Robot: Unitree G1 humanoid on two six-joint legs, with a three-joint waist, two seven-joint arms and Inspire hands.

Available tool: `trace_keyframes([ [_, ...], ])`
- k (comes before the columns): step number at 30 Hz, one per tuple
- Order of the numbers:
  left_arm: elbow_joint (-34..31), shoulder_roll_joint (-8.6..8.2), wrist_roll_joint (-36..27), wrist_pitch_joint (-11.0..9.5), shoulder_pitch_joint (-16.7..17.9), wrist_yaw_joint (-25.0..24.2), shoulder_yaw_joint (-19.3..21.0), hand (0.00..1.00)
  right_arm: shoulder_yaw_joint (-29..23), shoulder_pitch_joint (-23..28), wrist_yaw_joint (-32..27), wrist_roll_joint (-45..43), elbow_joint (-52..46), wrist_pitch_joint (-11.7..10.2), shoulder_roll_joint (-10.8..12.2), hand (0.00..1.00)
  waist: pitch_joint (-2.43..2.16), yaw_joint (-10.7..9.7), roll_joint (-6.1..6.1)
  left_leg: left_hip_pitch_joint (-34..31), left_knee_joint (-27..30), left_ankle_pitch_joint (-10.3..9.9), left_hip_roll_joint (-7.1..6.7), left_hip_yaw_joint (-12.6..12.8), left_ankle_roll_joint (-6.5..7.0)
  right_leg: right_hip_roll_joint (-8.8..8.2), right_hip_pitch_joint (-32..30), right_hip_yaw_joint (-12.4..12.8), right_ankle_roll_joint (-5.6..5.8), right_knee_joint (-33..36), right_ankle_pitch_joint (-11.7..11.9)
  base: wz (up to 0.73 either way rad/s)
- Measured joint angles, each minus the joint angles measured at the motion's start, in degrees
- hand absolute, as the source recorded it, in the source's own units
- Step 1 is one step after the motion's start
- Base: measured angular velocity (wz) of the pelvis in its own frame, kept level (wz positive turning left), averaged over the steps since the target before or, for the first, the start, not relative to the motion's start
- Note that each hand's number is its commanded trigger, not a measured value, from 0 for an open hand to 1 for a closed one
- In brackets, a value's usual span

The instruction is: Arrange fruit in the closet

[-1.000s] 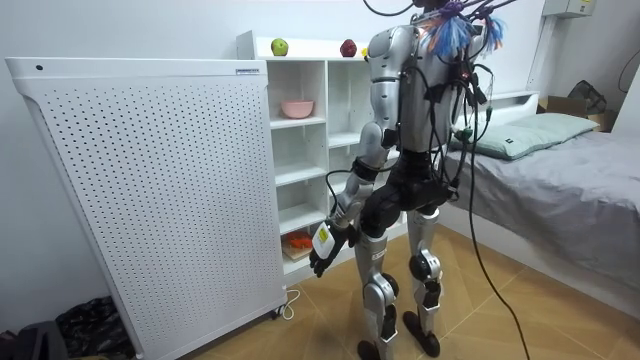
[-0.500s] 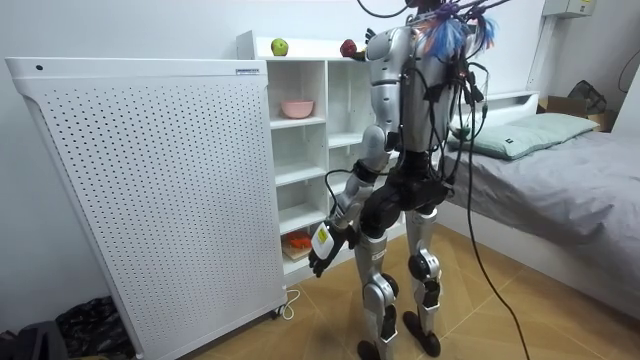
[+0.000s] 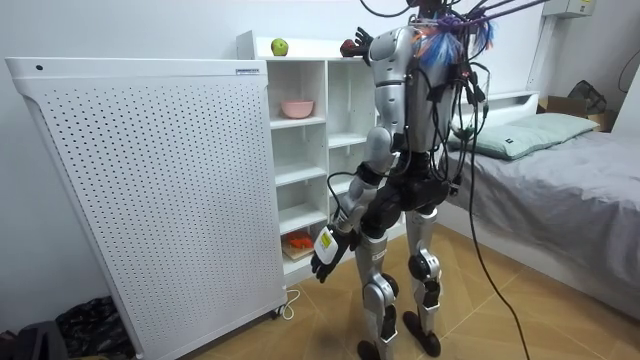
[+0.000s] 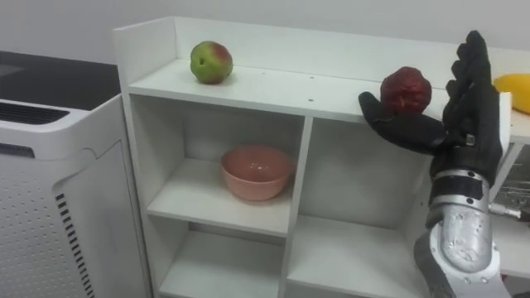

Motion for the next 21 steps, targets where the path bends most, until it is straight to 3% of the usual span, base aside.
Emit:
trace_keyframes([
  [7, 0.1, 0.79, 0.2, 1.2, 0.3, -1.5, 0.0, 0.00, 0.0, -1.8, 0.2, 0.1, 0.7, 0.0, -1.4, 0.00, -0.03, -1.1, -0.25, -0.7, 0.2, 0.0, -0.14, -1.0, 0.01, -0.02, -0.2, 0.0, 0.00, 0.0, 0.0, 0.07],
  [13, 0.0, 0.78, 5.0, 2.4, 0.5, -1.7, 0.0, 0.00, 0.2, -2.3, 2.7, -1.6, 3.8, 0.2, -2.7, 0.00, -0.22, -0.1, -0.56, -0.1, 0.1, 0.0, -0.13, -1.0, 0.01, -0.02, 0.0, 0.0, 0.00, 0.0, 0.0, 0.01],
  [21, -1.4, 1.01, 5.1, 4.2, 2.0, -1.7, -0.1, 0.00, 3.1, -2.8, 5.1, -2.3, 7.6, 0.8, -4.8, 0.00, -0.52, 0.4, -1.59, 0.1, 0.2, 0.1, 0.01, -0.5, -0.04, 0.04, 0.4, 0.1, 0.00, 0.0, 0.0, -0.03],
])
